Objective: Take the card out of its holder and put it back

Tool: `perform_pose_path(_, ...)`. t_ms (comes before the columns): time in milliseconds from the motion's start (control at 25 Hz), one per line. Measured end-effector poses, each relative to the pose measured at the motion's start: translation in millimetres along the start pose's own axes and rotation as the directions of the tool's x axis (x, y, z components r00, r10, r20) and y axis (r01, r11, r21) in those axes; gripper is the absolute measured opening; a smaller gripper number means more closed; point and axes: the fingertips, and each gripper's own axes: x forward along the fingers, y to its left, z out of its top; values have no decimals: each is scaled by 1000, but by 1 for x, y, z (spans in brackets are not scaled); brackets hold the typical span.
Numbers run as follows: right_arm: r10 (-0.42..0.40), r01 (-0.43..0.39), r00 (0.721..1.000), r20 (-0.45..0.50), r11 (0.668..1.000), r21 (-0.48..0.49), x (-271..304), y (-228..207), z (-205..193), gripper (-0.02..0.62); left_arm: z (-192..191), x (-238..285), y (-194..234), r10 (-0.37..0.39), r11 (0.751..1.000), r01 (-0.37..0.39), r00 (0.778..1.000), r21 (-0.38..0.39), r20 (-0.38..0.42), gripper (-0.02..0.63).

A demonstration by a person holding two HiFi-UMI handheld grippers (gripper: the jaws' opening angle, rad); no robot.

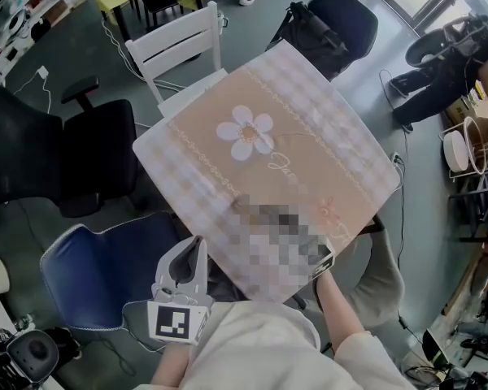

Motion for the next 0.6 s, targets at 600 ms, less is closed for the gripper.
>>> perform_pose_path(600, 1, -1, 1000, -23, 1000, 19, 8, -2, -19, 18, 3, 3, 1, 0, 1000, 0, 1000, 2, -2, 0)
